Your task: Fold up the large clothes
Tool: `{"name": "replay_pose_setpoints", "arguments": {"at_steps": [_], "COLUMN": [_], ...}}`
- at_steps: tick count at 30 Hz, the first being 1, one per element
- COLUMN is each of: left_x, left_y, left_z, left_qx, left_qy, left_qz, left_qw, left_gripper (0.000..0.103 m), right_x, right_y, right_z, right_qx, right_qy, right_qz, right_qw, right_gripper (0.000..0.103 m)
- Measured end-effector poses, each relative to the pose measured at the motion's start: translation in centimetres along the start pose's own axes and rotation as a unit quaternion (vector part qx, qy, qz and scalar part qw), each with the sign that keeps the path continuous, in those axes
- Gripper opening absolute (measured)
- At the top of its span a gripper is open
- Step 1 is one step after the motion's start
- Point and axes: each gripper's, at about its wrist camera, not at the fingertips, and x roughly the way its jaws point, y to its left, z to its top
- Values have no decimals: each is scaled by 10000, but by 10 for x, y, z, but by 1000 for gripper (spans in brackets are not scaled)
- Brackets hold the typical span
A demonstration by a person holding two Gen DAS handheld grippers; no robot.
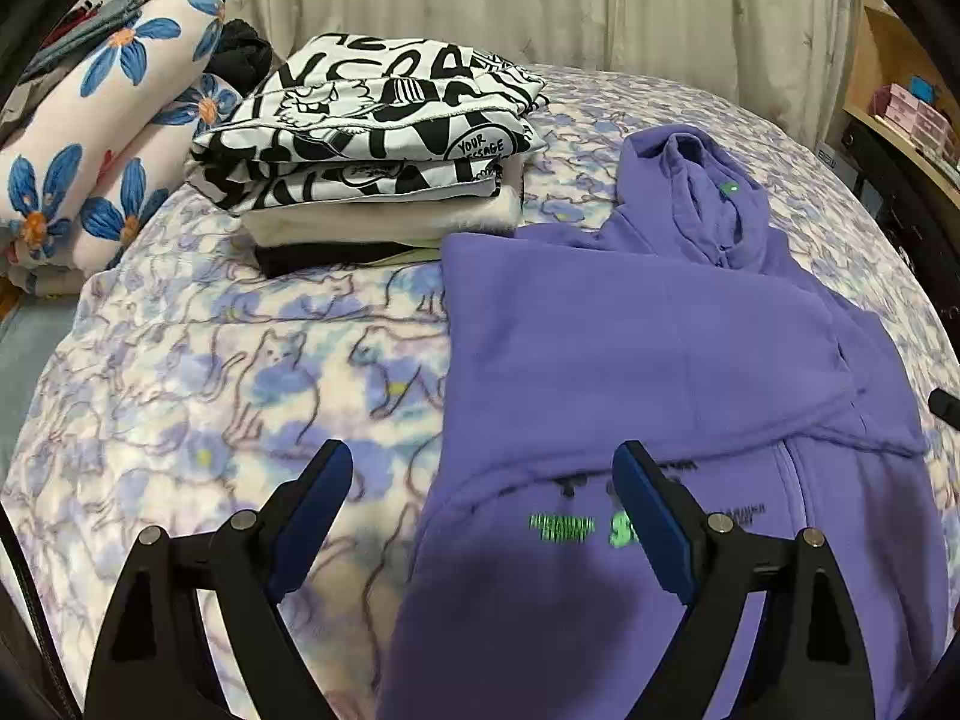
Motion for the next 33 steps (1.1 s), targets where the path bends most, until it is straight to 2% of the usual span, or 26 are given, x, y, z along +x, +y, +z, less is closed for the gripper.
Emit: {"name": "replay_pose_setpoints", "arguments": {"at_steps": [18,27,28,31,33], "left_x": [-93,-115,-115,-114,-111], "left_y": [11,21,23,26,29], "left_z": [-56,-97,-104,-120,-133], "left_qx": [175,173,168,130,72], "left_qy": [-220,-71,-34,77,201], "left_qz": [85,-5,-17,-110,-217], "left_qw": [9996,9998,9999,9998,9995], "left_gripper": [87,88,88,88,88], "right_x": [-80,-107,-109,-116,-118], "right_y": [-7,-16,-17,-24,-28], "right_z": [-51,-91,-96,-114,-124], "right_qx": [-12,7,4,8,14], "right_qy": [-234,-191,-180,-191,-191], "right_qz": [-8,17,27,39,28], "right_qw": [9997,9998,9998,9998,9998], "right_gripper": [38,38,41,57,59]}}
